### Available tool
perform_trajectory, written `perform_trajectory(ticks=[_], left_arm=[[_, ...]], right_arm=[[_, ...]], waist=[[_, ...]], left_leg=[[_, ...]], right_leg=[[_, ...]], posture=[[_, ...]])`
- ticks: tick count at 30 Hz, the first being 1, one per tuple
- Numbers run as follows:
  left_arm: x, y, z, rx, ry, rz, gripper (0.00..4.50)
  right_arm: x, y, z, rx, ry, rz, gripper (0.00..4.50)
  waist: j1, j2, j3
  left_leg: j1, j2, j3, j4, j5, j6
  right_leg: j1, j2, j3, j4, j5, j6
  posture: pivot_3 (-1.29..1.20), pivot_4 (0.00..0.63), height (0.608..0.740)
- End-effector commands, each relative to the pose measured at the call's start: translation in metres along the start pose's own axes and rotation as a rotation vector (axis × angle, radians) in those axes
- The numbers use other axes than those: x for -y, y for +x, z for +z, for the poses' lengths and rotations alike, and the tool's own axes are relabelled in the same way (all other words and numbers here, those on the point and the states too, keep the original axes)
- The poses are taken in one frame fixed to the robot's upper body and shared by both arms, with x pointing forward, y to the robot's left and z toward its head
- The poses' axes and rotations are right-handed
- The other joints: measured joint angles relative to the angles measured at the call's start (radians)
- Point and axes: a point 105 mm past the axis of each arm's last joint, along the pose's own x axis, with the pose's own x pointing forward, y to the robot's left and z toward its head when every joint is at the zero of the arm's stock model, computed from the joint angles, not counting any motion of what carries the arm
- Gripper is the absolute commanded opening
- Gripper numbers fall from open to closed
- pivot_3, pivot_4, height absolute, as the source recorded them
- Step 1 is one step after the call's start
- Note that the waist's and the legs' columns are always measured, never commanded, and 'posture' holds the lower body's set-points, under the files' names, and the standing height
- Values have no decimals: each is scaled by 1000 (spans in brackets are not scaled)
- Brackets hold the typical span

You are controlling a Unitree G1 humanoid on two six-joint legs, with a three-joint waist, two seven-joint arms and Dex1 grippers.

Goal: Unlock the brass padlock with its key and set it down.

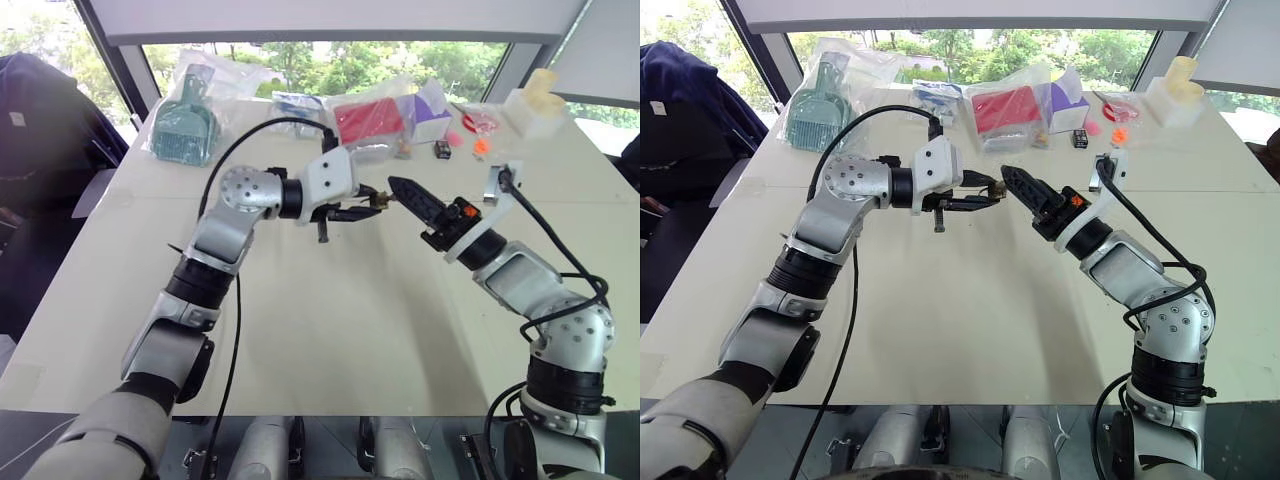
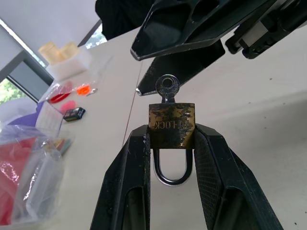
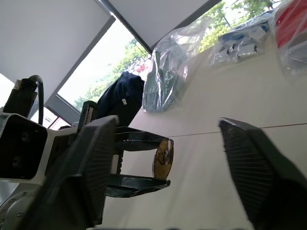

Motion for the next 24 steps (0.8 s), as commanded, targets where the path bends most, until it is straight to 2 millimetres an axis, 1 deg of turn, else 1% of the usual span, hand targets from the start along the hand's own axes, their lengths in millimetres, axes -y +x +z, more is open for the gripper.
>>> perform_trajectory(ticks=[1,9,12,14,15,16,17,24], left_arm=[[-9,-2,15,39,51,29,691],[-11,-1,18,54,63,39,691],[-9,-1,20,62,65,32,691],[-7,-1,20,64,65,29,691],[-7,-2,20,64,64,29,691],[-7,-2,20,64,63,28,691],[-6,-2,20,64,62,28,691],[-5,-3,20,62,62,29,691]], right_arm=[[-13,-2,5,23,-7,51,3480],[-20,0,-4,-8,9,87,3480],[-20,1,-4,1,21,91,2667],[-21,1,-3,8,27,95,1672],[-20,1,-3,10,31,93,1052],[-20,1,-3,12,35,92,646],[-20,1,-3,16,41,92,38],[-20,1,-4,21,56,94,38]], waist=[[-6,0,0],[-10,0,0],[-9,0,0],[-9,0,0],[-9,0,0],[-10,0,0],[-10,0,0],[-9,0,0]], left_leg=[[0,0,0,0,0,0],[0,0,0,0,0,0],[0,0,0,0,0,0],[0,0,0,0,0,0],[0,0,0,0,0,0],[0,0,0,0,0,0],[0,0,0,0,0,0],[0,0,0,0,0,0]], right_leg=[[0,0,0,0,0,0],[0,0,0,0,0,0],[0,0,0,0,0,0],[0,0,0,0,0,0],[0,0,0,0,0,0],[0,0,0,0,0,0],[0,0,0,0,0,0],[0,0,0,0,0,0]], posture=[[0,150,735],[0,150,735],[0,150,735],[0,150,735],[0,150,735],[0,150,735],[0,150,735],[0,150,735]])
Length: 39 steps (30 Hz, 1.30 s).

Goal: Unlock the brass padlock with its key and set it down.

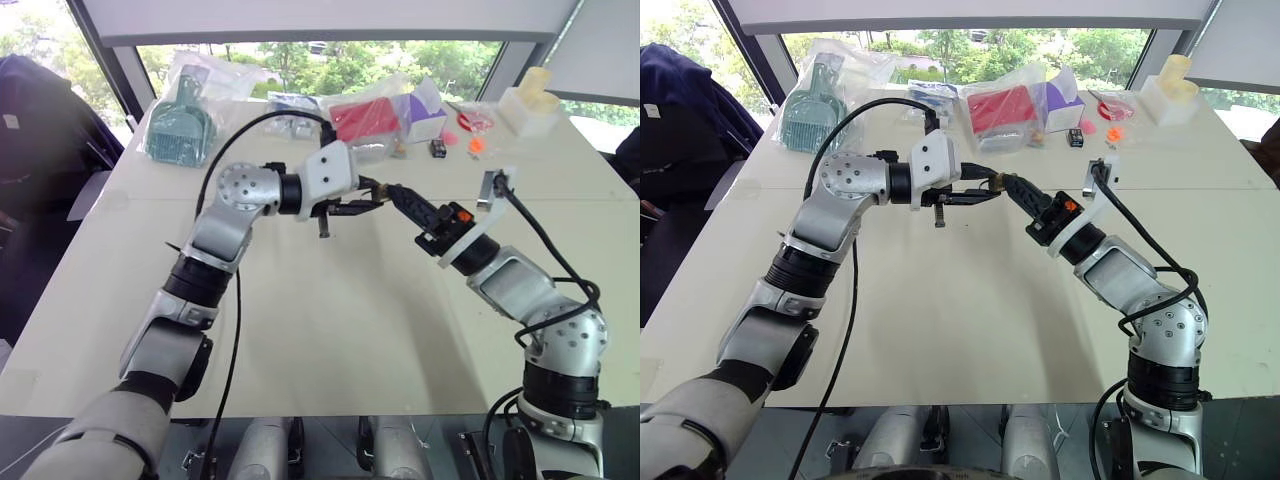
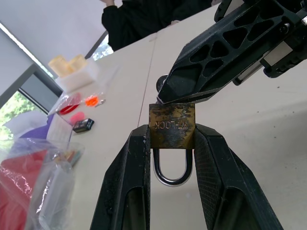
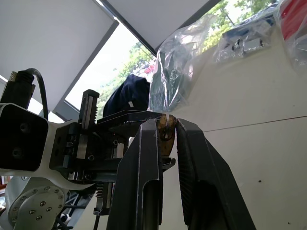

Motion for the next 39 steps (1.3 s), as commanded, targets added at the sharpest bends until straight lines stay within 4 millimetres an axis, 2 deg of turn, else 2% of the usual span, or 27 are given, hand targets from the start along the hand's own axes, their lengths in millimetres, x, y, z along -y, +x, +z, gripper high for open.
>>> perform_trajectory(ticks=[1,6,10,12,21,22,23,26,27,32,39], left_arm=[[-2,-1,12,35,30,8,691],[-1,-1,11,33,32,9,691],[0,-1,9,27,35,8,691],[-1,-2,9,24,36,9,691],[-2,-3,8,19,39,16,691],[-2,-3,8,20,39,16,691],[-2,-3,8,20,39,16,691],[-2,-3,8,20,40,15,691],[-2,-3,8,20,43,15,691],[0,-4,8,18,81,16,691],[1,0,14,35,285,63,691]], right_arm=[[-14,1,4,28,9,61,38],[-11,1,5,45,-3,40,38],[-6,1,5,52,-11,18,1757],[-3,1,5,54,-16,-2,2770],[-1,0,4,57,-4,-10,2770],[-1,0,4,61,0,-8,2258],[-1,0,4,64,4,-6,1952],[-2,0,4,64,9,-1,389],[-2,0,4,64,10,0,28],[-1,1,4,65,14,-6,28],[4,3,-2,59,55,-40,28]], waist=[[0,0,0],[0,0,0],[0,0,0],[0,0,0],[0,0,0],[0,0,0],[0,0,0],[0,0,0],[0,0,0],[0,0,0],[1,0,0]], left_leg=[[0,0,0,0,0,0],[0,0,0,0,0,0],[0,0,0,0,0,0],[0,0,0,0,0,0],[0,0,0,0,0,0],[0,0,0,0,0,0],[0,0,0,0,0,0],[0,0,0,0,0,0],[0,0,0,0,0,0],[0,0,0,0,0,0],[0,0,0,0,0,0]], right_leg=[[0,0,0,0,0,0],[0,0,0,0,0,0],[0,0,0,0,0,0],[0,0,0,0,0,0],[0,0,0,0,0,0],[0,0,0,0,0,0],[0,0,0,0,0,0],[0,0,0,0,0,0],[0,0,0,0,0,0],[0,0,0,0,0,0],[0,0,0,0,0,0]], posture=[[0,150,735],[0,150,735],[0,150,735],[0,150,735],[0,150,735],[0,150,735],[0,150,735],[0,150,735],[0,150,735],[0,150,735],[0,150,735]])
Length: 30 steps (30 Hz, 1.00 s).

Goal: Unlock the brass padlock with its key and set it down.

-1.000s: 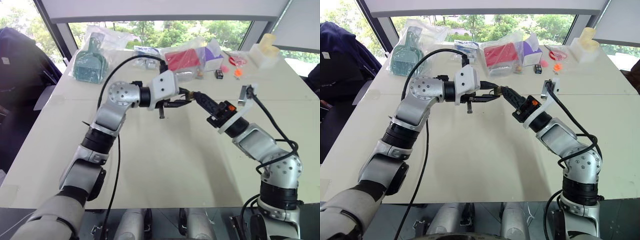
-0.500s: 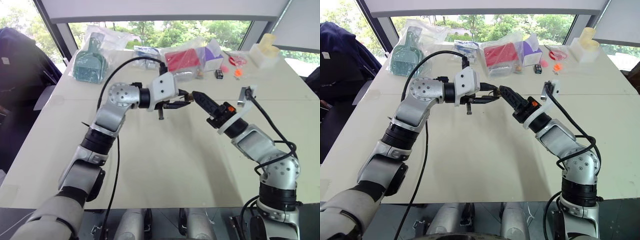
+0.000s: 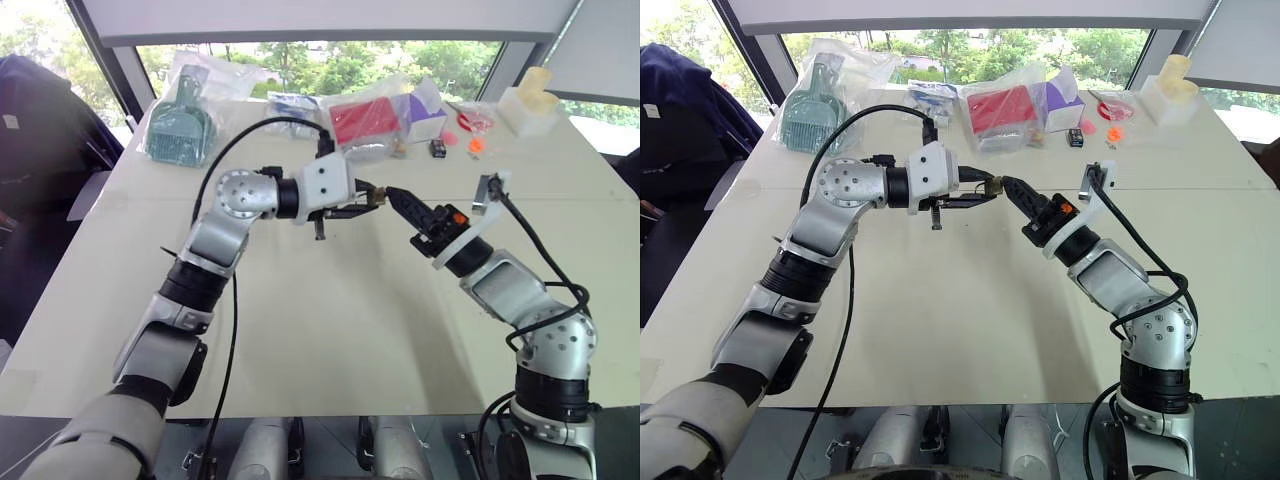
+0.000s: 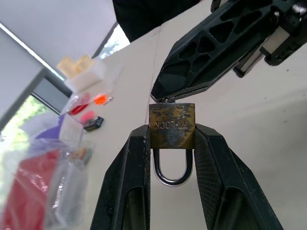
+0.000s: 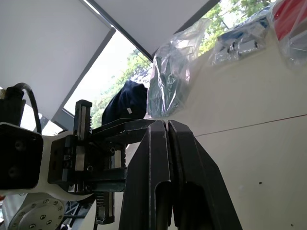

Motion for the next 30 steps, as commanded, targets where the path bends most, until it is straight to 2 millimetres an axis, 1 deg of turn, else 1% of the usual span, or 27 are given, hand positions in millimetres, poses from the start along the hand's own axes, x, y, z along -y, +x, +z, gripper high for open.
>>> perform_trajectory(ticks=[1,5,13,19,26,29,30], left_arm=[[-7,3,20,63,153,49,691],[-9,3,22,71,270,98,691],[-26,1,27,79,448,247,691],[-27,1,31,92,588,288,691],[-23,1,34,114,741,297,691],[-21,2,31,112,727,286,691],[-19,2,27,106,705,269,691]], right_arm=[[0,1,2,28,32,-15,28],[2,5,-2,31,85,-42,28],[6,11,-9,46,197,-91,28],[8,15,-7,81,300,-124,28],[13,19,-8,97,417,-165,28],[12,20,-7,99,422,-167,28],[8,19,-5,100,368,-152,28]], waist=[[0,0,0],[-1,0,0],[-1,0,0],[-1,0,0],[-1,0,0],[-1,0,0],[-1,0,0]], left_leg=[[0,0,0,0,0,0],[0,0,0,0,0,0],[0,0,0,0,0,0],[0,0,0,-1,0,0],[0,0,1,-1,0,0],[0,0,1,-1,0,0],[0,0,1,-1,0,0]], right_leg=[[0,0,0,0,0,0],[0,0,0,0,0,0],[0,0,0,0,0,0],[0,0,0,0,0,0],[0,0,0,1,0,0],[0,0,0,1,0,0],[0,0,0,1,0,0]], posture=[[0,150,735],[0,150,735],[0,150,735],[0,150,735],[0,150,735],[0,150,735],[0,150,735]])
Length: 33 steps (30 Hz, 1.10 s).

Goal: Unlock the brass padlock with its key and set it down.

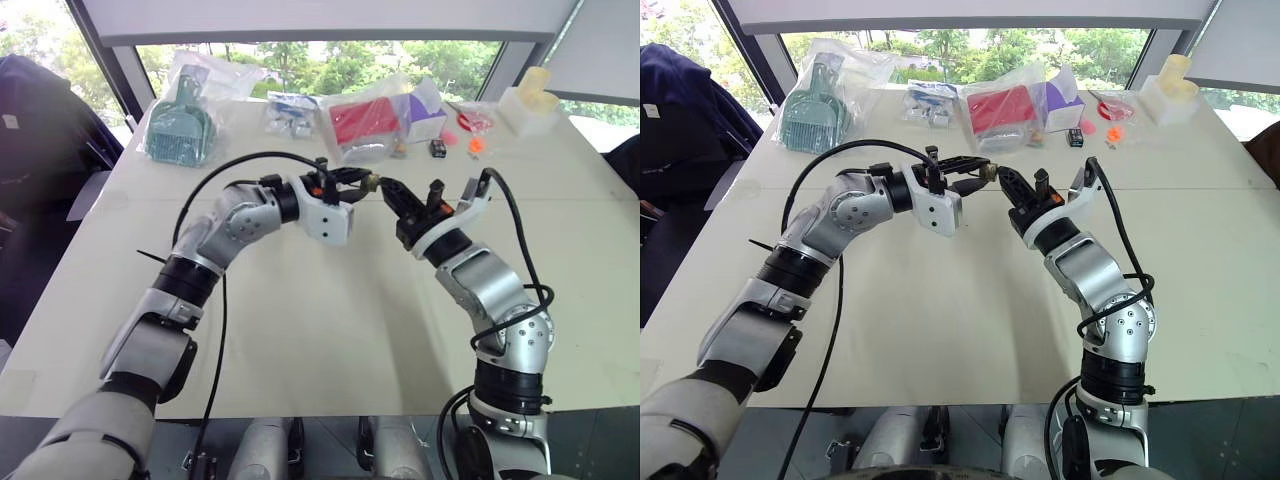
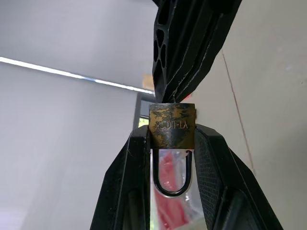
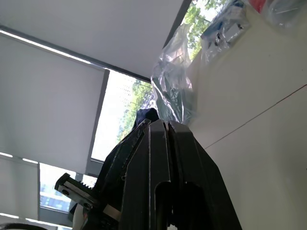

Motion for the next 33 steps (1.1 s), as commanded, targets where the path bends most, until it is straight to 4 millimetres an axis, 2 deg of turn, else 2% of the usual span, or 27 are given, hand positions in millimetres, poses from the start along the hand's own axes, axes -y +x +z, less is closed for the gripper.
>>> perform_trajectory(ticks=[1,4,9,13,19,24,30,33], left_arm=[[-26,6,22,112,20,76,691],[-17,3,12,88,-77,10,691],[-15,0,6,84,-129,-42,691],[-15,-1,6,93,-131,-48,691],[-17,0,17,135,-143,-26,691],[-17,1,26,157,-145,-16,691],[-17,-1,28,157,-152,-17,691],[-18,-1,28,153,-156,-14,691]], right_arm=[[4,-1,5,15,-100,-28,28],[-2,-8,13,20,-336,13,28],[-18,-22,24,-19,-510,135,2449],[-23,-31,19,-144,-634,207,4464],[-21,-29,14,-192,-673,233,4464],[-14,-19,15,-187,-662,231,4464],[-14,-15,17,-168,-641,245,4464],[-13,-14,14,-177,-636,247,3778]], waist=[[0,0,0],[1,0,0],[-1,0,0],[0,0,0],[2,0,0],[1,0,0],[2,0,0],[2,0,0]], left_leg=[[0,0,0,0,0,0],[0,0,1,0,0,0],[0,0,1,0,-3,5],[0,0,1,0,-3,5],[0,0,1,0,-3,5],[0,0,1,1,-3,5],[0,0,1,1,-3,5],[0,0,1,1,-3,5]], right_leg=[[0,0,0,0,0,0],[0,0,0,0,0,0],[0,0,0,-2,0,0],[0,0,0,-1,0,0],[0,-1,0,-2,0,0],[0,-1,0,-2,0,0],[0,-1,0,-1,0,1],[0,-1,0,-1,0,1]], posture=[[0,150,735],[0,150,735],[0,150,735],[0,150,735],[0,150,735],[0,150,735],[0,150,735],[0,150,735]])
